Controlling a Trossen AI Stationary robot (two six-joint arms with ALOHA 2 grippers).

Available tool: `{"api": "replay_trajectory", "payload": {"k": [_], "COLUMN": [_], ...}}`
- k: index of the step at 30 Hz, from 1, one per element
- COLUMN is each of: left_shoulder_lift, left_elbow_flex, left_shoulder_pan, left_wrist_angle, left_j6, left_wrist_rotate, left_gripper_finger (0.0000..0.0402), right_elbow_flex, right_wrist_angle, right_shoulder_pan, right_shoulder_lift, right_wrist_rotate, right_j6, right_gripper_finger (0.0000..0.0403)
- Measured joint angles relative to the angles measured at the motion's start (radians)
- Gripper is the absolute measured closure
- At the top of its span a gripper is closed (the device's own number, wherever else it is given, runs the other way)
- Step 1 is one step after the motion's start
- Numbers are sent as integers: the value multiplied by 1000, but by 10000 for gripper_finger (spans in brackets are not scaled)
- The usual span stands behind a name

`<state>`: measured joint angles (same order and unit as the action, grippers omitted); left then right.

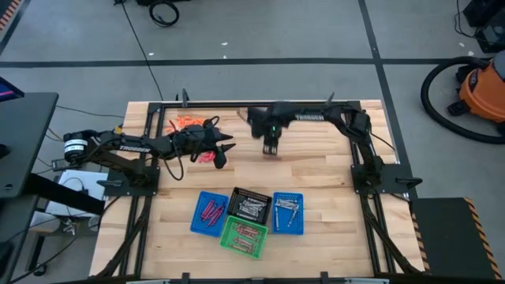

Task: Sort crayons
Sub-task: Put the dark red crayon into the left blue bin

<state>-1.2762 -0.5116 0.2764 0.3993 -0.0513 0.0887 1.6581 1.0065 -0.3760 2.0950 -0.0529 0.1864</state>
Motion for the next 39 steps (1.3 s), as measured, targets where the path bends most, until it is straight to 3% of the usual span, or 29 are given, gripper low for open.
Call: {"api": "replay_trajectory", "payload": {"k": [3,8,13,16,31,39], "left_shoulder_lift": [0,0,0,0,0,0], "left_elbow_flex": [0,0,0,0,0,0], "left_shoulder_pan": [0,0,0,0,0,0], "left_wrist_angle": [-3,-2,0,0,16,15], "left_j6": [-3,-13,-16,-25,-40,-40], "left_wrist_rotate": [0,0,0,0,-6,-8], "left_gripper_finger": [239,239,239,239,239,239], "right_elbow_flex": [-114,-256,-353,-396,-395,-396], "right_wrist_angle": [-49,-180,-255,-275,-281,-281], "right_shoulder_pan": [77,194,302,345,343,343], "right_shoulder_lift": [-41,-152,-176,-151,-113,-111], "right_wrist_rotate": [-40,3,55,-3,-1,3], "right_j6": [-31,-86,-78,-79,-82,-97], "right_gripper_finger": [281,281,281,281,285,344]}}
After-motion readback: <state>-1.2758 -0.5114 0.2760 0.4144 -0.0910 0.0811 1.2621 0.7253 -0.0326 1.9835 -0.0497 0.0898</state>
